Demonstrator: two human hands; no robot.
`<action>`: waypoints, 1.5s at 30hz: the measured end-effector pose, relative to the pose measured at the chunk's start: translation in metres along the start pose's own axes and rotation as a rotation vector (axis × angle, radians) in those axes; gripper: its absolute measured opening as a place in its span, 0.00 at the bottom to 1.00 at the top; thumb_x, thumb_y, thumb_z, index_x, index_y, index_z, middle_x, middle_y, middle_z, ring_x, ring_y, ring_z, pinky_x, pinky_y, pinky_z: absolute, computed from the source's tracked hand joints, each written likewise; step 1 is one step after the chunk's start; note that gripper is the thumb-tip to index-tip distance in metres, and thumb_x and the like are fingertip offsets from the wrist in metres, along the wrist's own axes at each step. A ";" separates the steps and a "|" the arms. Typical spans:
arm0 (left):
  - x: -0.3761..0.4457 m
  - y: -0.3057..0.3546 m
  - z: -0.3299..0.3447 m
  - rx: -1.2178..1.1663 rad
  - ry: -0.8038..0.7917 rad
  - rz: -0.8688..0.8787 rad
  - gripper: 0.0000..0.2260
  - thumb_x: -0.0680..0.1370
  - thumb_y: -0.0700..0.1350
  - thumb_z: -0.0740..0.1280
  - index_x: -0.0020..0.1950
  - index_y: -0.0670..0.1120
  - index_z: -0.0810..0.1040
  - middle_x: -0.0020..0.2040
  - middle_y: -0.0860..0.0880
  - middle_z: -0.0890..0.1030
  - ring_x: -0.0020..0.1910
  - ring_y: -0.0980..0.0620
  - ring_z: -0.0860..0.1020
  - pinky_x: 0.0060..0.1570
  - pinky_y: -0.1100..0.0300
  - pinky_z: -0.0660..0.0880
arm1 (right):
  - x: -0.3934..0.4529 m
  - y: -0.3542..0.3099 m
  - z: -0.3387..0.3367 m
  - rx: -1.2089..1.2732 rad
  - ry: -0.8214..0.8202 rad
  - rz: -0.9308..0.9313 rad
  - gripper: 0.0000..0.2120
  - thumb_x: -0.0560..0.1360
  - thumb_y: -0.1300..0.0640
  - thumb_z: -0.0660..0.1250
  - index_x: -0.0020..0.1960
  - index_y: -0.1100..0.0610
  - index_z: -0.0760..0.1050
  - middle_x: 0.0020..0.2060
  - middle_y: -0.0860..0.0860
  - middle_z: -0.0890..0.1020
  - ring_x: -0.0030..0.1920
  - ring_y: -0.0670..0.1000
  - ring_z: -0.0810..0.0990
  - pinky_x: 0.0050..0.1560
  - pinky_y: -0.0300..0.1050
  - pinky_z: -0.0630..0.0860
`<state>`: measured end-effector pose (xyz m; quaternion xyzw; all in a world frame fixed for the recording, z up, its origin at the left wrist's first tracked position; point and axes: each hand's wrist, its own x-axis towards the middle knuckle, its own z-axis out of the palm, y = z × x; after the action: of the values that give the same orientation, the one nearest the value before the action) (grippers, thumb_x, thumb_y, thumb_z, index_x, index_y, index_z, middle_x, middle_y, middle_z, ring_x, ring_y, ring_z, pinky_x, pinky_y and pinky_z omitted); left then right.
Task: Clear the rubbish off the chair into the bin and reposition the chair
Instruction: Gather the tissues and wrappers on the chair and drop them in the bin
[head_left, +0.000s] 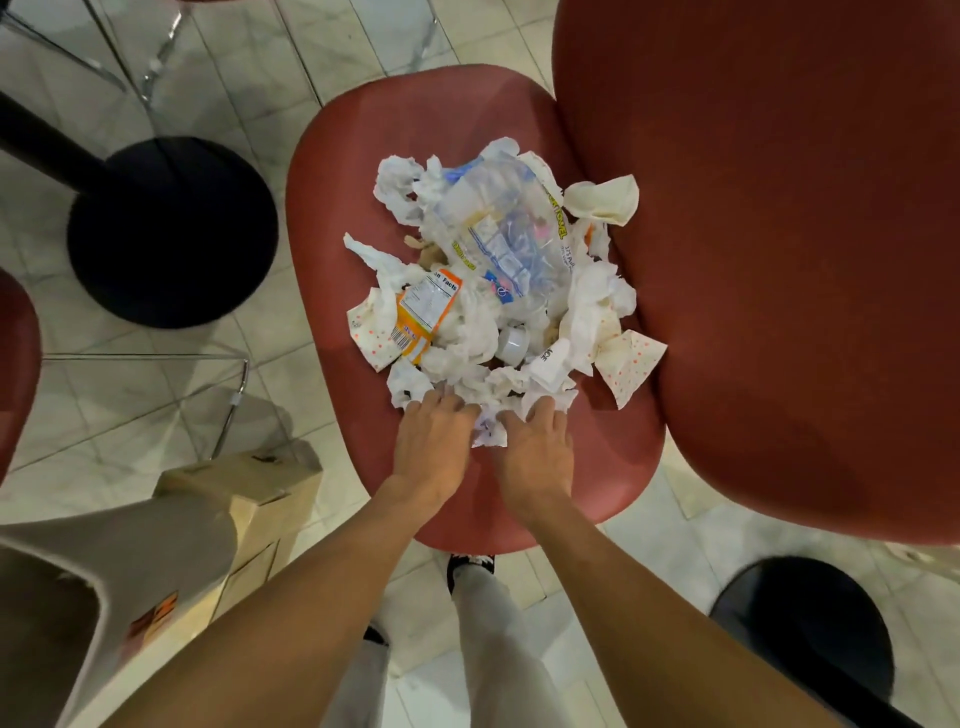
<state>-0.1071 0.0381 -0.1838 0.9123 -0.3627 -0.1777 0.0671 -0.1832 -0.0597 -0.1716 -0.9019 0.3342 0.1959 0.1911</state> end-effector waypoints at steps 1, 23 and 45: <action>-0.002 -0.003 0.003 0.000 0.019 0.022 0.06 0.68 0.45 0.76 0.44 0.48 0.83 0.40 0.48 0.82 0.41 0.45 0.78 0.36 0.54 0.72 | 0.002 0.001 0.004 0.001 -0.001 0.011 0.13 0.76 0.58 0.62 0.59 0.51 0.76 0.56 0.54 0.68 0.57 0.57 0.67 0.58 0.50 0.68; -0.100 -0.042 -0.123 -0.627 0.243 -0.388 0.08 0.76 0.50 0.63 0.45 0.49 0.80 0.34 0.50 0.76 0.37 0.48 0.75 0.35 0.58 0.67 | -0.083 -0.073 -0.090 0.567 0.145 -0.048 0.10 0.71 0.64 0.63 0.49 0.58 0.80 0.42 0.51 0.82 0.43 0.50 0.79 0.47 0.45 0.75; -0.378 -0.273 -0.133 -0.618 0.545 -0.970 0.13 0.76 0.56 0.60 0.41 0.51 0.80 0.33 0.53 0.79 0.35 0.53 0.76 0.32 0.61 0.67 | -0.238 -0.339 0.029 0.376 -0.184 -0.543 0.05 0.73 0.59 0.65 0.48 0.55 0.79 0.36 0.48 0.79 0.39 0.52 0.78 0.41 0.44 0.73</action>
<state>-0.1378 0.4949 -0.0248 0.9239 0.1900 -0.0461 0.3290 -0.1270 0.3184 -0.0096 -0.8854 0.0935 0.1535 0.4287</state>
